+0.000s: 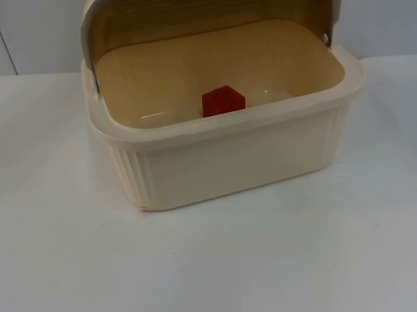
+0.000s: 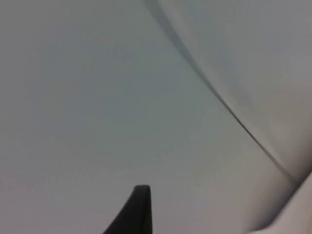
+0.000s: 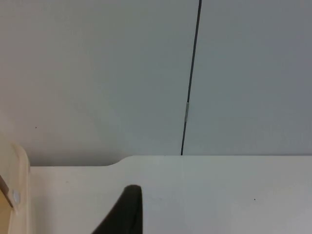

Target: Open the box lid with the left hand, place the block into the box with the right hand, then close the box lid with the left hand.

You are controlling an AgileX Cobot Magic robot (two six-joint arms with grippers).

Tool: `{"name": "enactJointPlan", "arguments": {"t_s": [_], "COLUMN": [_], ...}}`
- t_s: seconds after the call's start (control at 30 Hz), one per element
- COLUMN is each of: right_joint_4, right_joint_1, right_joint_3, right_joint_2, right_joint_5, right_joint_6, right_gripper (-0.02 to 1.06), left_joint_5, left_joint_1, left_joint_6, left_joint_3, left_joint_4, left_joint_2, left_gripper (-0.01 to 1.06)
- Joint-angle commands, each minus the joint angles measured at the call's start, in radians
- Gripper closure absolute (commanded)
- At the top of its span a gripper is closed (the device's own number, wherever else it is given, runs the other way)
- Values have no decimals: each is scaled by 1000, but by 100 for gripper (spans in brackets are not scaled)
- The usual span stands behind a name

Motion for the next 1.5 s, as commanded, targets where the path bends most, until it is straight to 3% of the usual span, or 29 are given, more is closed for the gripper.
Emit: {"name": "enactJointPlan", "arguments": {"t_s": [0.0, 0.07, 0.13, 0.17, 0.23, 0.3, 0.33, 0.37, 0.4, 0.47, 0.63, 0.7, 0.73, 0.77, 0.8, 0.83, 0.87, 1.03, 1.47], "right_joint_4": [-5, -5, -5, -5, -5, -5, -5, -5, -5, -5, -5, -5, -5, -5, -5, -5, -5, -5, -5], "right_joint_1": [-3, -3, -3, -3, -3, -3, -3, -3, -3, -3, -3, -3, -3, -3, -3, -3, -3, -3, -3], "right_joint_3": [0, 0, 0, 0, 0, 0, 0, 0, 0, 0, 0, 0, 0, 0, 0, 0, 0, 0, 0], "right_joint_2": [-8, -8, -8, -8, -8, -8, -8, -8, -8, -8, -8, -8, -8, -8, -8, -8, -8, -8, -8], "right_joint_5": [-7, -7, -7, -7, -7, -9, -9, -9, -9, -9, -10, -10, -10, -13, -18, -18, -18, -11, -1], "right_joint_6": [-4, -4, -4, -4, -4, -4, -4, -4, -4, -4, -4, -4, -4, -4, -4, -1, 0, 0, 0], "right_gripper": [0, 0, 0, 0, 0, 0, 0, 0, 0, 0, 0, 0, 0, 0, 0, 0, 0, 0, 0], "left_joint_5": [-20, -32, -51, -51, -65, -96, -96, -108, -113, -113, -93, 21, 21, 116, 230, 274, 277, 202, 202], "left_joint_1": [-60, -87, -108, -108, -111, -111, -111, -111, -107, -107, -107, -94, -94, -88, -61, -46, -30, -24, -24], "left_joint_6": [207, 236, 236, 236, 235, 218, 218, 181, 130, 53, 73, 185, 185, 313, 508, 584, 619, 621, 602], "left_joint_3": [-9, -9, -9, -9, -9, -7, -7, -7, -7, -7, -7, -24, -24, -43, -70, -75, -79, -79, -77], "left_joint_4": [101, 114, 107, 107, 100, 100, 100, 96, 91, 91, -25, -151, -151, -245, -441, -565, -630, -621, -620], "left_joint_2": [-3, -2, 9, 9, 29, 47, 47, 55, 60, 66, 66, 73, 73, 83, 102, 113, 118, 136, 188], "left_gripper": [0, 3, 17, 17, 45, 84, 84, 101, 105, 105, 105, 105, 105, 105, 105, 105, 105, 105, 105]}}
